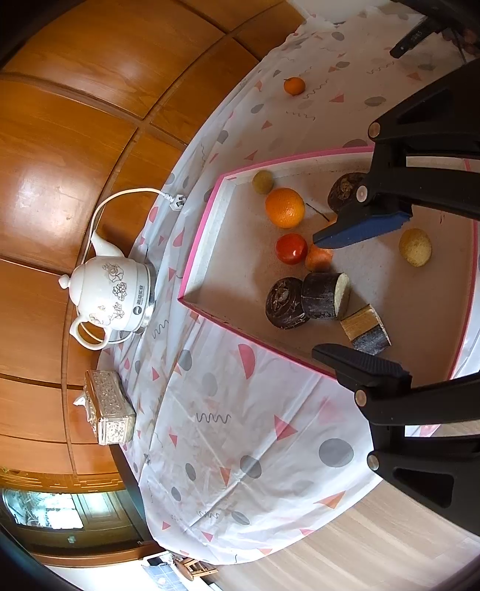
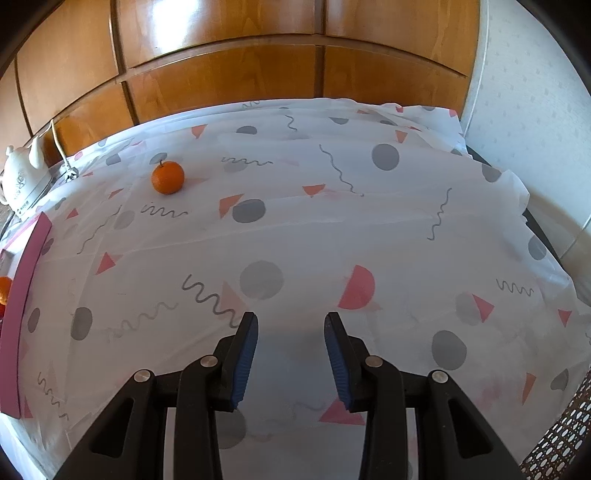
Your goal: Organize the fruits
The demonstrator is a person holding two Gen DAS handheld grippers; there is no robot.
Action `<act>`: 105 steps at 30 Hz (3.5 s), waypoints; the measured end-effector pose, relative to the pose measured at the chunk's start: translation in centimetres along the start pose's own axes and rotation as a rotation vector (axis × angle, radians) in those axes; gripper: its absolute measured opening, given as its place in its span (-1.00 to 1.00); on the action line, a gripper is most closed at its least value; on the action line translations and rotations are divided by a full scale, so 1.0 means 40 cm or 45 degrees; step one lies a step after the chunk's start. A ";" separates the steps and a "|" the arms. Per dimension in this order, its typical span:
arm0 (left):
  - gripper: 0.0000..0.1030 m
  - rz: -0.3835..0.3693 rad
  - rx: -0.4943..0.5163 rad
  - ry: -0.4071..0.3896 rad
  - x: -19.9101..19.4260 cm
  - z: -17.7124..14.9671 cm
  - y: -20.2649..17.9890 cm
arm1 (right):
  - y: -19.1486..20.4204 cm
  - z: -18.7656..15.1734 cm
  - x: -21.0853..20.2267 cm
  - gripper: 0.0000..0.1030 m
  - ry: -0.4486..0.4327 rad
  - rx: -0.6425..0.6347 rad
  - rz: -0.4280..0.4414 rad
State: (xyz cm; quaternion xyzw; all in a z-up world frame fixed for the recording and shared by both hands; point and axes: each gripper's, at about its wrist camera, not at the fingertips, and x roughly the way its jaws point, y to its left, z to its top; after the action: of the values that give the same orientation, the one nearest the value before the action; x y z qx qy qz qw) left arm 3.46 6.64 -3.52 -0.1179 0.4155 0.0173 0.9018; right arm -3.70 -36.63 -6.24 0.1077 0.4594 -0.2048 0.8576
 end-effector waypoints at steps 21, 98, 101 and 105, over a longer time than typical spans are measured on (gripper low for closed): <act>0.11 0.018 -0.036 -0.018 -0.011 0.008 0.020 | 0.146 0.144 0.023 -0.15 -0.059 -0.176 0.210; 0.27 0.081 -0.210 -0.007 -0.030 -0.016 0.151 | 0.939 0.050 -0.077 -0.18 0.017 -0.995 0.793; 0.29 0.093 -0.210 -0.009 -0.030 -0.016 0.150 | 0.919 0.060 -0.079 -0.15 0.021 -0.948 0.803; 0.36 0.109 -0.194 -0.030 -0.038 -0.014 0.144 | 0.888 0.066 -0.089 -0.15 0.017 -0.893 0.810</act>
State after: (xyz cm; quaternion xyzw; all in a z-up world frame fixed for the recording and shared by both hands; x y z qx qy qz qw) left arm 1.31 12.21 -3.85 -0.1682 0.4070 0.0887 0.8934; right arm 12.50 -5.02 -1.93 -0.0517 0.4505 0.2362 0.8594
